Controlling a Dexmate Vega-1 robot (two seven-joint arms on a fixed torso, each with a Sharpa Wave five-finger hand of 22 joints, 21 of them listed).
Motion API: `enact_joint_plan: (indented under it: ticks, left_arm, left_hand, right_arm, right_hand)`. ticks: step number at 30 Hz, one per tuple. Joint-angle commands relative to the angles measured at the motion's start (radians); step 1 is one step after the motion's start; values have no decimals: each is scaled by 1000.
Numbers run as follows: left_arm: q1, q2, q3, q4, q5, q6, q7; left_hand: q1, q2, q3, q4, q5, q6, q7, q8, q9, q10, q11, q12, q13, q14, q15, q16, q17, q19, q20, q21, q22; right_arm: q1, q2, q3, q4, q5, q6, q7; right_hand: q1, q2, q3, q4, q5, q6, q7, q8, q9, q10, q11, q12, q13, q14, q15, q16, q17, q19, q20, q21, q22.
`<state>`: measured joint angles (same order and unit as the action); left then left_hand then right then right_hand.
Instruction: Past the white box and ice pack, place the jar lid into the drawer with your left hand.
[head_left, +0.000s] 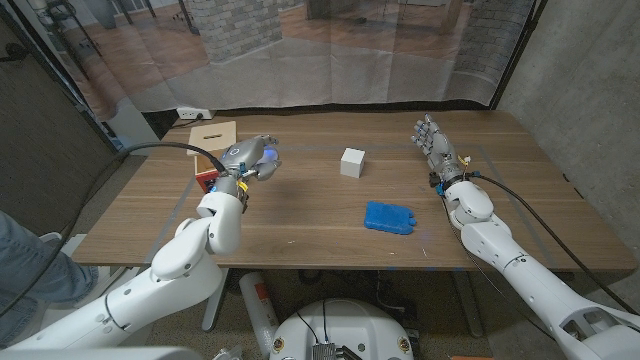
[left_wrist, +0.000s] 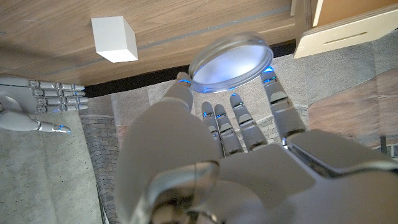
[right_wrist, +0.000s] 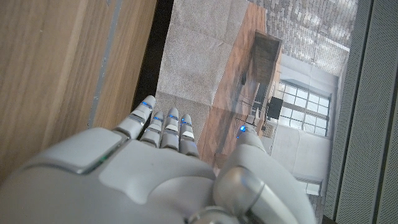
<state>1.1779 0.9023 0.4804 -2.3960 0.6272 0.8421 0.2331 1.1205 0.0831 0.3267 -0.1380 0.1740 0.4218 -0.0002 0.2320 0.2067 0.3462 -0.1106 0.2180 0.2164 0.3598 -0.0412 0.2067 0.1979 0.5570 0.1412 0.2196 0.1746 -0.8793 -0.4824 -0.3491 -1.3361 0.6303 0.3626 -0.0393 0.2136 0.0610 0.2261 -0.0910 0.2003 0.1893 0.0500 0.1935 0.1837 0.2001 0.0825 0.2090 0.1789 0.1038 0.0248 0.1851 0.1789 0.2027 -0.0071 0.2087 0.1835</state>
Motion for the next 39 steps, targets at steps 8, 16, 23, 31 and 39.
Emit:
enact_joint_plan:
  ticks: [8,16,23,31,39]
  left_arm:
    - [-4,25,-33,-13,-38,38,33]
    - [-4,38,-35,-13,-42,64,47]
    - [2,58,-49,-28,-53,95,49]
    - [15,72,-75,-31,-84,113,64]
    - [5,82,-77,-26,-108,132,74]
  left_hand:
    - [10,-2,3,5,3,9,1,1,2,14,2,0,3,11,-21,-1,2,7,-5,-4,4]
    - [11,-2,3,5,3,9,2,1,2,17,-1,0,4,14,-22,-1,2,7,-5,-5,4]
    - [12,-1,4,5,3,9,2,0,2,21,6,1,4,18,-22,0,2,13,-12,-3,5]
    - [13,-1,4,5,3,12,2,0,2,22,1,0,4,20,-25,0,2,13,-15,-4,5]
    - [12,-1,4,6,3,13,5,-1,2,18,7,-3,4,20,-25,-1,3,10,-15,-6,5]
  right_arm:
    - [24,8,-10,18,-7,-9,4]
    - [26,8,-12,15,-12,-11,-2]
    - [35,13,-16,19,-16,-14,-3]
    - [48,20,-23,31,-19,-18,0]
    - [57,24,-28,38,-22,-21,1]
  right_hand:
    - [10,-2,3,-6,-1,11,0,2,5,8,-1,4,6,7,2,1,4,1,6,-1,2]
    - [10,-2,3,-6,-1,11,0,2,5,8,0,4,6,6,2,1,4,0,9,-2,2]
    - [10,-2,2,-6,-1,11,0,2,5,8,-1,3,6,7,2,1,4,-1,8,-3,2]
    - [10,-2,2,-7,-1,11,0,2,5,9,0,4,6,7,2,1,4,-2,8,-3,2]
    - [9,-2,2,-7,-1,12,0,2,5,10,-1,4,6,8,2,1,4,-4,12,-4,3]
